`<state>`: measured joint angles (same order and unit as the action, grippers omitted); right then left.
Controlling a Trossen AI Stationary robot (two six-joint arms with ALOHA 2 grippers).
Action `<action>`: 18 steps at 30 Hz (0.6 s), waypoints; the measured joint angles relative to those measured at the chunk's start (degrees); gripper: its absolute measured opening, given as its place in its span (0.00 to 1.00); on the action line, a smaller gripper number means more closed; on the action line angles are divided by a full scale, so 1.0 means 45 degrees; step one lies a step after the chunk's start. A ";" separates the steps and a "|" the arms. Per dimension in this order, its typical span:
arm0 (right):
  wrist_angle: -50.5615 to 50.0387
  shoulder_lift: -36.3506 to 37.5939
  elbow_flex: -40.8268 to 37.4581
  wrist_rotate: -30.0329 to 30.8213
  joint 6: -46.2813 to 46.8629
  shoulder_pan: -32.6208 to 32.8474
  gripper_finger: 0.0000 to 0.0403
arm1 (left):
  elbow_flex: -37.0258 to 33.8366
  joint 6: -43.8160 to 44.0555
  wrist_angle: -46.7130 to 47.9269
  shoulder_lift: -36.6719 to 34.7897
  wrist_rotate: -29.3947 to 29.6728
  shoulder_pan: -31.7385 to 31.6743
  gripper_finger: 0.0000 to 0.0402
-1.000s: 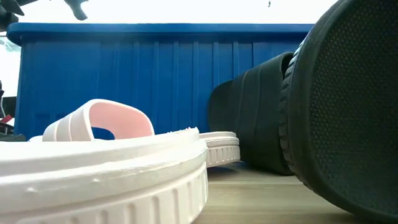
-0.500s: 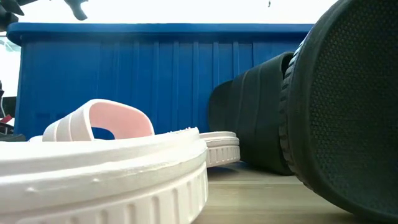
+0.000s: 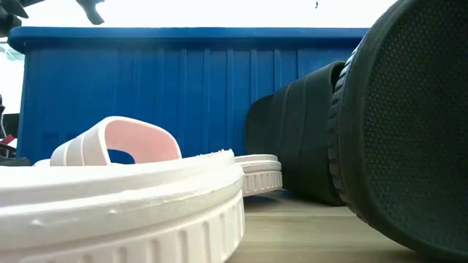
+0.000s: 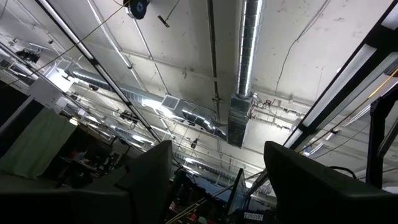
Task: Pick and place slides into bin
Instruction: Put the black slide into the blue container
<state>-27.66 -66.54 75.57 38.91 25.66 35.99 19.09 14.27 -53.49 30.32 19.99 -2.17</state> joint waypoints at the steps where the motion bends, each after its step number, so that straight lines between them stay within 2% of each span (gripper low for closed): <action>1: 0.0004 0.0000 0.0000 -0.0192 -0.0236 -0.0188 0.15 | 0.0000 0.0303 0.0005 -0.0005 -0.0056 0.0000 0.60; 9: 0.0004 0.0002 0.0000 -0.2335 -0.2128 -0.1585 0.15 | 0.0000 0.2302 0.0002 -0.0022 -0.1681 0.0000 0.60; 14: -0.0056 -0.0010 0.0000 -0.3429 -0.3353 -0.2311 0.14 | 0.0230 0.2757 0.0112 -0.0004 -0.2467 0.0000 0.60; 18: -0.0272 -0.0010 0.0000 -0.3996 -0.3426 -0.2883 0.14 | 0.1063 0.2703 0.1558 0.0064 -0.2802 0.0002 0.60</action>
<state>-28.88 -66.59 75.57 20.93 10.25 23.01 23.87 26.44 -46.48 30.60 7.38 -2.17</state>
